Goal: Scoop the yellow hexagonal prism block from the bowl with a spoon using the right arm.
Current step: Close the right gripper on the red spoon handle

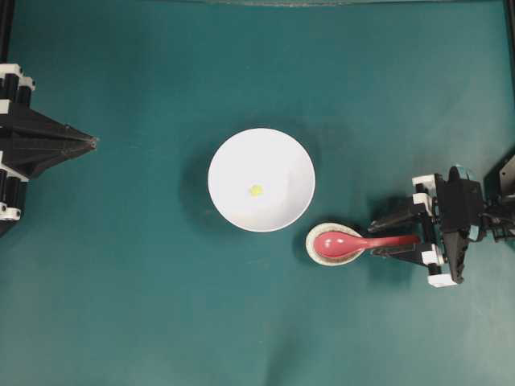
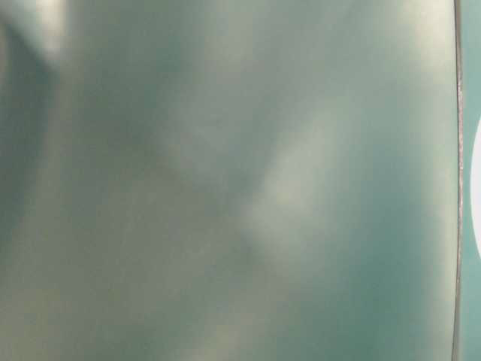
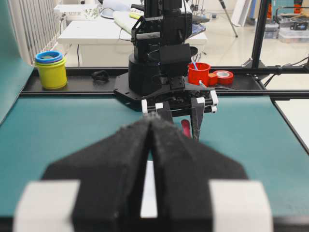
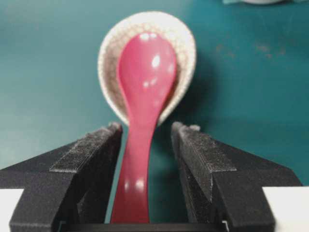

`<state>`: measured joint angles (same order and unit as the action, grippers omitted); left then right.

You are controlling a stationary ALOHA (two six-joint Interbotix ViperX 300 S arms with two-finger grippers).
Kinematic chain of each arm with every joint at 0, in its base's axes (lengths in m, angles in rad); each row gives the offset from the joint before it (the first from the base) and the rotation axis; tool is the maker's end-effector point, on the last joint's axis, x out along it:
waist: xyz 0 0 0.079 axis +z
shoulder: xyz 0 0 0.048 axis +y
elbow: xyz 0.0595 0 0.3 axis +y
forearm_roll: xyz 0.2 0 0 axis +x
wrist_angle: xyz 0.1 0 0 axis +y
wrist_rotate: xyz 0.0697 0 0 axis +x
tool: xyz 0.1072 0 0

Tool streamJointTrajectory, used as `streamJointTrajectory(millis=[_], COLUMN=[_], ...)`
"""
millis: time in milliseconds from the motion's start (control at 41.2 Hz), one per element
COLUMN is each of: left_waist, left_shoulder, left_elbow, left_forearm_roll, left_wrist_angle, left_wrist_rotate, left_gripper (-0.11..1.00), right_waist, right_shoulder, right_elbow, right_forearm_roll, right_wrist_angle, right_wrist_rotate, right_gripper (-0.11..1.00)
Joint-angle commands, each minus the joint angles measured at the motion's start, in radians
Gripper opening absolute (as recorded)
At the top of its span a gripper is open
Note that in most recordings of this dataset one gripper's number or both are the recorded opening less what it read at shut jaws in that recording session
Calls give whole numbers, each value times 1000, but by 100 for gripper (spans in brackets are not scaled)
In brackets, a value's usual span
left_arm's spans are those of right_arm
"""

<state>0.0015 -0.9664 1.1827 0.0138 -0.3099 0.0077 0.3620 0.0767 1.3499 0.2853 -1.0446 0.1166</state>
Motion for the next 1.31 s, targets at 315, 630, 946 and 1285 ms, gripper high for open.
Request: streamJointTrajectory(millis=[315, 630, 946, 1285], left_waist=[2, 0, 0, 2], left_shoulder=[11, 9, 11, 8], left_elbow=[-17, -18, -18, -20], left_forearm_roll=[3, 3, 3, 3], left_wrist_angle=[-9, -9, -9, -11], left_wrist_rotate=[0, 0, 0, 0], left_gripper=[0, 0, 0, 0], right_waist=[3, 3, 2, -58], right_shoulder=[-9, -64, -258, -480], right_elbow=[-9, -11, -15, -61], right_forearm_roll=[2, -3, -2, 2], right_wrist_angle=[5, 18, 193, 483], right_wrist_rotate=[-2, -3, -28, -67], right_gripper=[27, 22, 22, 22])
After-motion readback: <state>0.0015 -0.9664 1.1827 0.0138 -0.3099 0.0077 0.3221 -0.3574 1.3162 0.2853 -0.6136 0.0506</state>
